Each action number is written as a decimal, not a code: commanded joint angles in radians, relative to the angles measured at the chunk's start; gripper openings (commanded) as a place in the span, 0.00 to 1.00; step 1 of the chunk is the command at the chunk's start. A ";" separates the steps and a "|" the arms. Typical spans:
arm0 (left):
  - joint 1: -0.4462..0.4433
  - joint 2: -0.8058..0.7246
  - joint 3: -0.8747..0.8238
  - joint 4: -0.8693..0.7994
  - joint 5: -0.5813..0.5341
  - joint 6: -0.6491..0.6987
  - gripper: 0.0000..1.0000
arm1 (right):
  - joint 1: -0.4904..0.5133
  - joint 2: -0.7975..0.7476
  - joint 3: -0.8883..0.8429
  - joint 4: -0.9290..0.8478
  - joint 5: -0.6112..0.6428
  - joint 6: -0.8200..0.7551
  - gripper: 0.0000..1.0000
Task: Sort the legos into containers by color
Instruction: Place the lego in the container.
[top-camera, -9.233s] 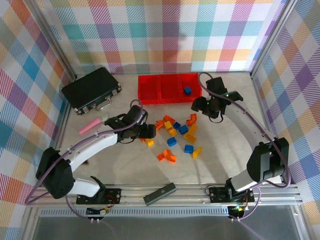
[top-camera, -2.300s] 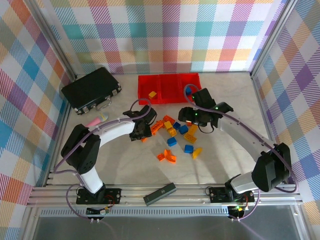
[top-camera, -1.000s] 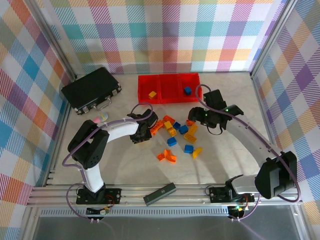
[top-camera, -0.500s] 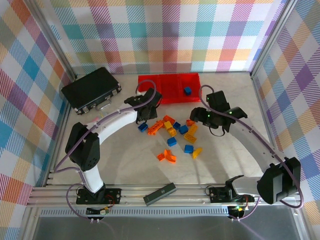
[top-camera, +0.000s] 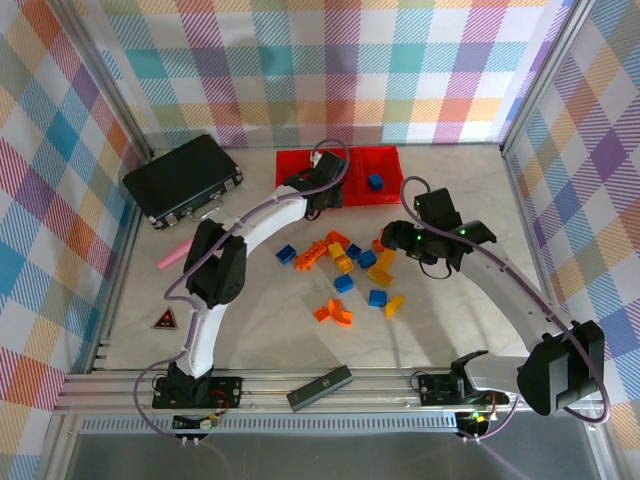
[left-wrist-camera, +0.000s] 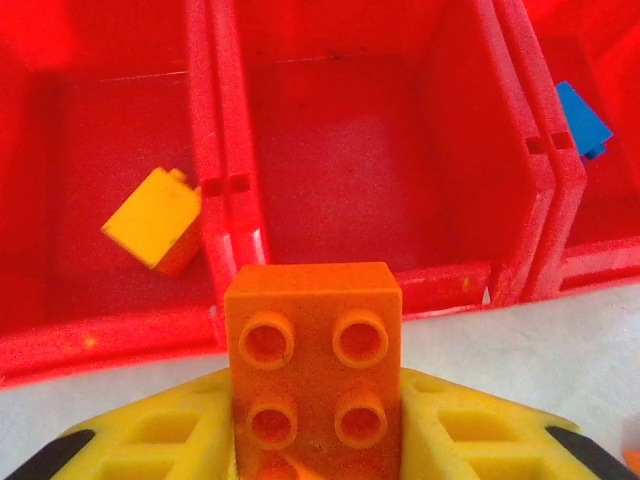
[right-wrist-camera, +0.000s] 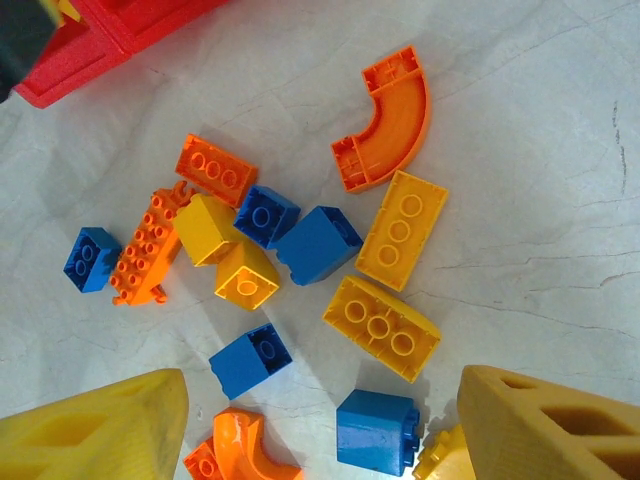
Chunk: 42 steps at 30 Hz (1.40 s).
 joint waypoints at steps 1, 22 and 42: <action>0.007 0.053 0.092 0.031 0.004 0.069 0.38 | -0.007 -0.037 -0.001 0.007 -0.006 0.009 0.72; 0.017 0.383 0.495 -0.075 -0.003 0.083 0.40 | -0.007 -0.043 0.012 -0.006 0.007 0.003 0.72; 0.033 0.234 0.468 -0.097 0.058 0.075 0.48 | -0.007 -0.050 0.013 -0.007 0.007 0.009 0.72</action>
